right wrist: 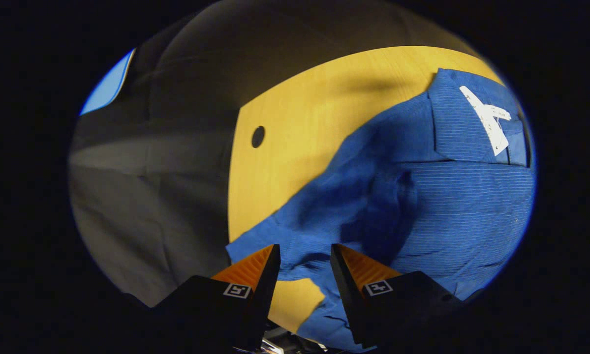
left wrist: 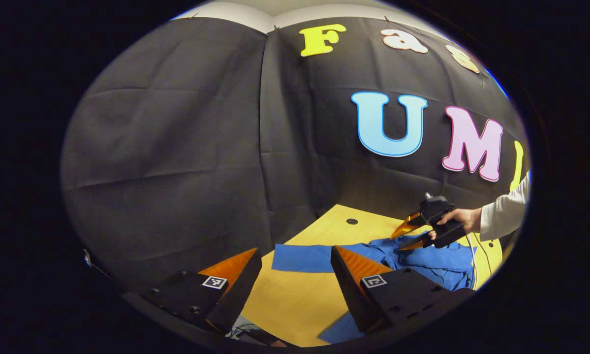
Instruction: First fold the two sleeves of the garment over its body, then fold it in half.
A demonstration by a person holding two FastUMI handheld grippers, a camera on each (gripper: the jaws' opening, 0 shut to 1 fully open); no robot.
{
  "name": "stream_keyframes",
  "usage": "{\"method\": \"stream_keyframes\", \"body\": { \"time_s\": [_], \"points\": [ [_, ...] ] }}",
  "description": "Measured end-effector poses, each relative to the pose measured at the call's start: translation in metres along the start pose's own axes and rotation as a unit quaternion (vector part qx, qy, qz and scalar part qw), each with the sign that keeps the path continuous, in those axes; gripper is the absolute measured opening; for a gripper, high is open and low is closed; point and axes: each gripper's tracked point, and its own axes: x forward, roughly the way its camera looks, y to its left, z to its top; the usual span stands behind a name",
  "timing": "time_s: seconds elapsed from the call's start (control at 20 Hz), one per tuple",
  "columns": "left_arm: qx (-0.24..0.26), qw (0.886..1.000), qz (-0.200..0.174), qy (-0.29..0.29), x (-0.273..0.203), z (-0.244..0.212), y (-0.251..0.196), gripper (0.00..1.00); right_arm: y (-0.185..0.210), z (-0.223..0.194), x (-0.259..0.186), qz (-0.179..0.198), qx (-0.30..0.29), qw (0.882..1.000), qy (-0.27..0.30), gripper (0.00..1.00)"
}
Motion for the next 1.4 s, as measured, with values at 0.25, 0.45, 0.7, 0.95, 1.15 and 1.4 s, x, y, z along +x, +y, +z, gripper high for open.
{"method": "stream_keyframes", "body": {
  "time_s": [0.25, 0.45, 0.7, 0.95, 1.15, 1.4],
  "points": [
    [-0.019, 0.998, -0.022, 0.058, 0.051, -0.018, -0.007, 0.81, 0.007, 0.005, -0.051, 0.004, -0.074, 0.997, -0.026, 0.91],
    [0.000, 0.994, -0.038, 0.101, 0.101, -0.028, -0.008, 0.82, 0.009, -0.012, -0.113, 0.003, -0.152, 0.987, -0.041, 0.93],
    [0.046, 0.973, -0.049, 0.221, 0.173, -0.062, 0.001, 0.83, -0.004, -0.064, -0.194, -0.010, -0.231, 0.972, -0.047, 0.93],
    [0.034, 0.953, -0.016, 0.302, 0.229, -0.088, 0.018, 0.84, -0.035, -0.126, -0.259, -0.023, -0.220, 0.974, -0.044, 0.93],
    [0.066, 0.939, 0.004, 0.337, 0.258, -0.099, 0.035, 0.84, -0.070, -0.159, -0.288, -0.050, -0.188, 0.980, -0.048, 0.93],
    [0.033, 0.919, -0.018, 0.392, 0.268, -0.131, 0.032, 0.84, -0.095, -0.183, -0.296, -0.064, -0.143, 0.987, -0.045, 0.94]
  ]
}}
